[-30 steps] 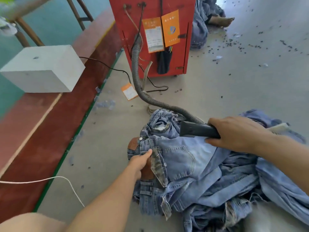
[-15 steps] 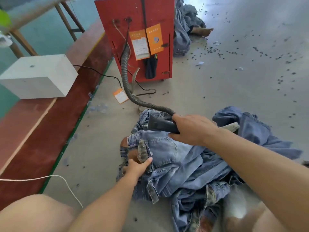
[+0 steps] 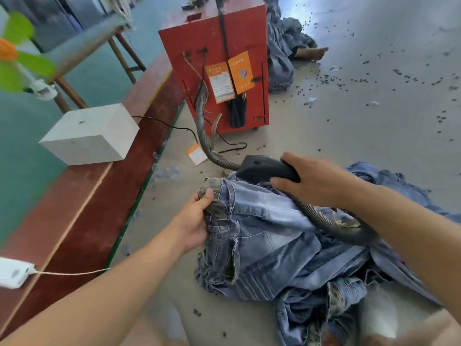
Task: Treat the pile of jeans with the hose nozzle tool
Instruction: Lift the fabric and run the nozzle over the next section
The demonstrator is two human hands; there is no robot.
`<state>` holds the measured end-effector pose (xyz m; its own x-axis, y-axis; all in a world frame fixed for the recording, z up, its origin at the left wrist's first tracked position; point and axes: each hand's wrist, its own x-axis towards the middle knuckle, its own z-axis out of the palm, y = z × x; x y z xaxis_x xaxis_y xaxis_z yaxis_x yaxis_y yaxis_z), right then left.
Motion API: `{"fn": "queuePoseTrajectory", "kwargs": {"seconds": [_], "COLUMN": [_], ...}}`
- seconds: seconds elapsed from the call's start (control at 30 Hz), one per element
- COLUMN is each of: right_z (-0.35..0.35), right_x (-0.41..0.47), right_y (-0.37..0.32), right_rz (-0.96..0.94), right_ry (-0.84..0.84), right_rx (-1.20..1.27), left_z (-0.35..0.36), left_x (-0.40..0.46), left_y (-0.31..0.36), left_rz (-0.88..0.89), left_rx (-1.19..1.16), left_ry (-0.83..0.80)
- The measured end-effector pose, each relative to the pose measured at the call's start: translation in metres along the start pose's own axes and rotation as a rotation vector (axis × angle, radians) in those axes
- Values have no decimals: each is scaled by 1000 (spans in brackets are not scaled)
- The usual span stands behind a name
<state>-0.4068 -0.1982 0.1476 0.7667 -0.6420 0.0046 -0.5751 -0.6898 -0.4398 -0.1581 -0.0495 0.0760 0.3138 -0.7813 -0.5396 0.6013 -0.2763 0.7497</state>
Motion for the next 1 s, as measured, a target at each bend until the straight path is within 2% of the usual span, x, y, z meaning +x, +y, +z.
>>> {"fn": "queuePoseTrajectory", "kwargs": {"seconds": [0.07,0.23,0.4,0.6,0.7,0.8,1.0], "right_z": [-11,-8,3,20,4,4,11], "right_x": [-11,-35,-40,1,-10,-29,-5], "right_y": [-4,-10,-21,-36,-24,-26,-35], "right_rz": [25,97,142,257,216,180,227], "right_ry": [33,-105,-140,-4,-120,-247,-80], "right_rx": [75,79,72,80,138,65,98], "left_z": [9,25,28,38,32,26,28], "left_x": [-12,-9,3,1,10,15,8], "left_y": [4,-8,-8,-30,-18,-10,-16], "left_rz": [-38,-54,-37,-63,-19,-2,-43], "left_rx": [-19,-158,-89,-103,-121,-123,-117], "left_ry": [-61,-52,-39,-121,-73,-51,-151]}}
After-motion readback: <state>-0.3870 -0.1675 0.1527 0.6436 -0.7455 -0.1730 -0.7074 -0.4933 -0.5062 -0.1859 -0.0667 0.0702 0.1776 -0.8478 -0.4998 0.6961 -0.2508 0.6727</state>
